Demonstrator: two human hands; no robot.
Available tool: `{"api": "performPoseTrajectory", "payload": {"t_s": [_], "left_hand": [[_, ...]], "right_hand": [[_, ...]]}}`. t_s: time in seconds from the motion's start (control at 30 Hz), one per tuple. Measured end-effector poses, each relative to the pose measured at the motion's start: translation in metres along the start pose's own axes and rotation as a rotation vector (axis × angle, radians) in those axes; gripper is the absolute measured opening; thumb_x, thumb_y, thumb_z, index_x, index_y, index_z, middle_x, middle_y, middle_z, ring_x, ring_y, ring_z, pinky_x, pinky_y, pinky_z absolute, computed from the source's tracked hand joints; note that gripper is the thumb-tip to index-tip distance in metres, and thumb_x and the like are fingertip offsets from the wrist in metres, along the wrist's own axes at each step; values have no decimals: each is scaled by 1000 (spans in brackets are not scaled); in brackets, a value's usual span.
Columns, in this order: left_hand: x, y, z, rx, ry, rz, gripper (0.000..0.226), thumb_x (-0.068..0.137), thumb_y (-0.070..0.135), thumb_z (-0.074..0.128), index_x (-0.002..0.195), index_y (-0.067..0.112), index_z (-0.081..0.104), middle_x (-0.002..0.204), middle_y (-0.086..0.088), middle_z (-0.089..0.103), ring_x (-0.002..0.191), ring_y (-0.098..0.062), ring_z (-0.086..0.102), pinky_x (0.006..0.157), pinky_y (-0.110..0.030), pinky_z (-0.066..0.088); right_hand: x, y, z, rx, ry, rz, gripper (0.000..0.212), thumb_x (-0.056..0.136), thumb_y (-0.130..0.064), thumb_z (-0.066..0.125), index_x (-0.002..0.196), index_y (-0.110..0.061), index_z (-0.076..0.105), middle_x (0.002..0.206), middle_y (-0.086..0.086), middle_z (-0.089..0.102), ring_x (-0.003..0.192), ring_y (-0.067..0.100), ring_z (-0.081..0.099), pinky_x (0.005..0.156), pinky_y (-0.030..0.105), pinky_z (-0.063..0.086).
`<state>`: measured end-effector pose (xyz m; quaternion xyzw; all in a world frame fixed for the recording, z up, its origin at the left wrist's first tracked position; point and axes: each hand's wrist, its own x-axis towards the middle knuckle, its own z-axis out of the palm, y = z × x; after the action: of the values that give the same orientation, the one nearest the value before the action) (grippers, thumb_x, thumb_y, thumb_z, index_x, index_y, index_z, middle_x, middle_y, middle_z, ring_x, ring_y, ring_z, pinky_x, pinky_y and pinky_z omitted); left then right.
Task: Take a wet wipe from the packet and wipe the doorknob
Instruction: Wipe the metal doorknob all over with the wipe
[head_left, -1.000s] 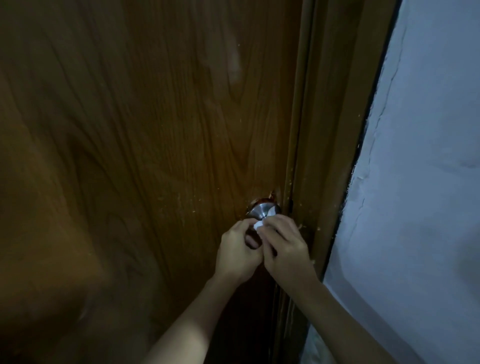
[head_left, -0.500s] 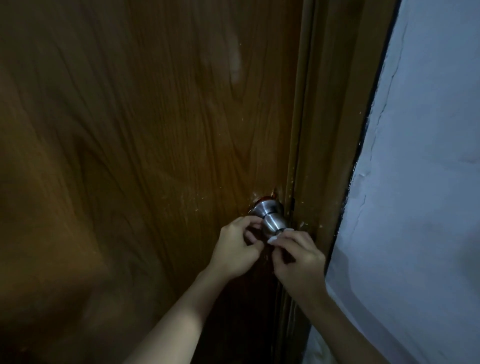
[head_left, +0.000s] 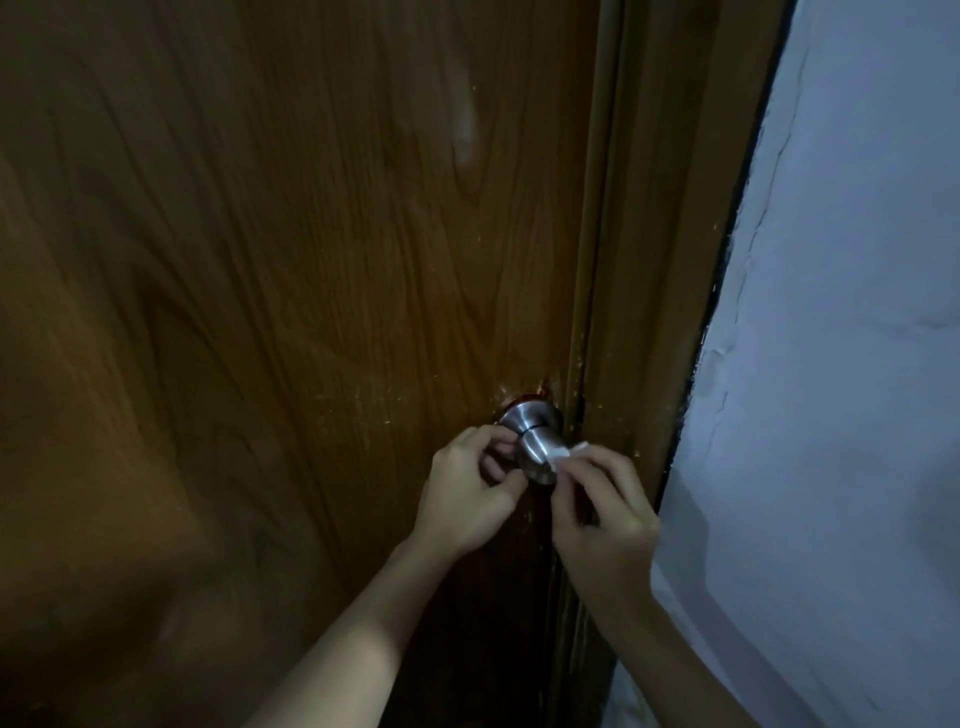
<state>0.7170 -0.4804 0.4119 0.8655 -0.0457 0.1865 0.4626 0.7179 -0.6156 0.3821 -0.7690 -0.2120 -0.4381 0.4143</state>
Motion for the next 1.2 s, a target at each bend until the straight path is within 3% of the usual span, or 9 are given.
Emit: {"api": "performPoseTrajectory", "payload": {"t_s": [0.1,0.27,0.37,0.47,0.57,0.7,0.8,0.97,1.2], "left_hand": [[1,-1,-1,45,16,40,32,73,23,70,103,28,59,98,7,60,79,-10,60,72,-35,57],[0,1,-2,116,62,54,40,68,33,75,104,29,56,96,12,56,76,-7,55,68,-28,54],[-1,0,-3,137,143,-21,45,61,42,77,94,27,52,90,11,51,71,-8,52,62,-25,51],[0,-2,-4,151,176,-41,48,55,49,75,88,24,49,85,9,49,72,-11,51,61,-30,51],[1,-2,-3,166,169,-42,53,52,55,72,87,23,48,87,5,51,75,-13,52,61,-32,51],[1,-1,-4,201,185,-55,57,51,57,77,88,23,48,86,7,50,73,-11,50,57,-27,45],[1,-2,-4,182,160,-79,59,50,58,74,90,24,48,88,8,49,76,-12,51,63,-32,52],[1,-7,-2,172,183,-80,51,55,50,77,89,23,49,86,6,50,75,-13,52,65,-36,54],[1,-2,3,166,206,-48,49,56,43,81,88,22,51,85,5,51,74,-15,54,64,-39,55]], "right_hand": [[13,-3,6,-7,-98,-30,25,84,-9,53,102,-2,68,102,14,68,99,18,59,83,18,50],[30,-2,5,-82,-265,268,31,88,-1,49,116,-2,60,116,15,59,92,17,56,72,5,36],[41,-13,6,-83,-241,154,28,80,9,57,106,2,65,108,18,64,93,25,63,78,20,45],[56,-14,13,-73,-307,98,19,79,9,61,94,2,70,97,18,70,88,27,66,78,23,48],[72,-13,20,-144,-446,141,19,85,-2,58,99,-2,70,109,16,65,97,26,61,85,28,49],[81,-15,22,-237,-428,345,24,86,-4,56,108,-5,66,116,13,59,99,23,58,81,25,48],[79,-17,18,-312,-562,571,33,85,-7,58,117,-5,56,118,15,56,105,26,56,89,33,50],[45,-11,17,-120,-503,560,43,84,-4,55,127,-3,49,120,16,53,105,26,54,90,36,49],[36,-14,15,139,-510,651,68,78,-3,55,139,-16,29,134,8,45,123,25,42,104,43,38]]}}
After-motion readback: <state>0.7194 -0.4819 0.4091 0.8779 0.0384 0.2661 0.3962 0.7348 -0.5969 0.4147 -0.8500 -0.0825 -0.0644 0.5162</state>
